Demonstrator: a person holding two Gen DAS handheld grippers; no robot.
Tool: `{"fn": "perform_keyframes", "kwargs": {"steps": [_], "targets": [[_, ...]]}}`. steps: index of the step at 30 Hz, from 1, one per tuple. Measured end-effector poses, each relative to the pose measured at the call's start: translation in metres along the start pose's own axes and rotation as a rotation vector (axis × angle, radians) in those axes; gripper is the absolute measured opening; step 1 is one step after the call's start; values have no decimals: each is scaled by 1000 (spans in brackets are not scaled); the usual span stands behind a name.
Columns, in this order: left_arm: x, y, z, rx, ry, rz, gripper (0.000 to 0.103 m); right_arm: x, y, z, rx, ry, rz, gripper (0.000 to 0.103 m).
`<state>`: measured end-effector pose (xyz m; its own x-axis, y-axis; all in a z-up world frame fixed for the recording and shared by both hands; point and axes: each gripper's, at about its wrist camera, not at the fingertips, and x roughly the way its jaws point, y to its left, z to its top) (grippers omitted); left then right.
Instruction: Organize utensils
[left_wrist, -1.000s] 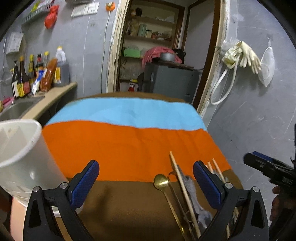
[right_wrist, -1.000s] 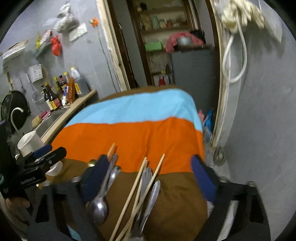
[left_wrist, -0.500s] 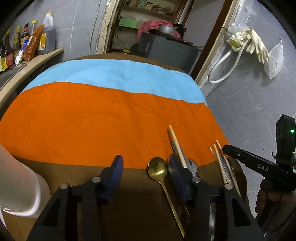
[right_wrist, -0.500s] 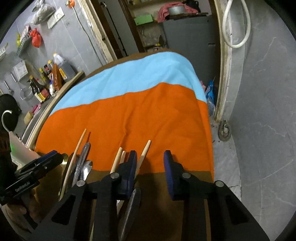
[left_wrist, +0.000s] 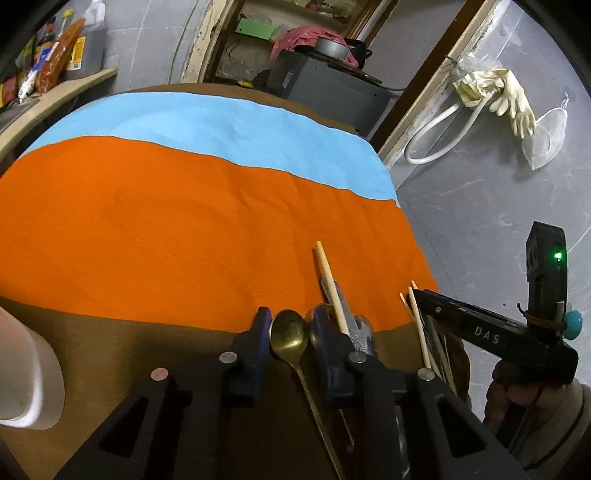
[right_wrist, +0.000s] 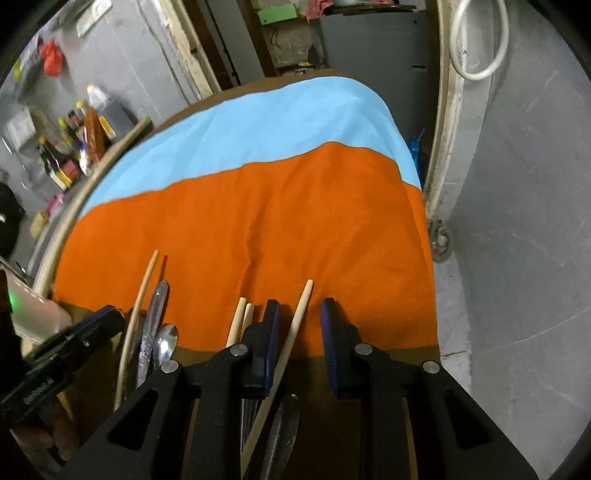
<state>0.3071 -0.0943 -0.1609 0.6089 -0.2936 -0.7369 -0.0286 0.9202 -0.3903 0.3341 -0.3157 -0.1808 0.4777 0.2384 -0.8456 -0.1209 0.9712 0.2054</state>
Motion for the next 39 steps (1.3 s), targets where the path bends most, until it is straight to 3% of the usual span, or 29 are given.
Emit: {"fn": "perform_keyframes", "kwargs": {"steps": [2,3,6,16,20,28,33,39], "targets": [[1,-1,1,-8,7,2,17,0,4,2,-6,9,-18,17],[0,-1,1,-16,9,-2,11,0,1,2,0,11,-17,10],[-2,0,1,-33,16,0,7,-1,-8,4,78,21,32,4],[-33,6,-5,-55,-24,0,4,-25,-17,-11,228,-38,157,4],[-58,0,-4,-5,-81,25,4,-44,-10,-18,256,-115,206,4],[-124,-5,13,74,-240,29,3,-99,21,-23,201,-363,296,4],[-168,4,30,96,-308,-2,3,-139,64,-8,128,-519,345,4],[-222,28,54,113,-399,5,3,-176,115,14,86,-643,417,4]]}}
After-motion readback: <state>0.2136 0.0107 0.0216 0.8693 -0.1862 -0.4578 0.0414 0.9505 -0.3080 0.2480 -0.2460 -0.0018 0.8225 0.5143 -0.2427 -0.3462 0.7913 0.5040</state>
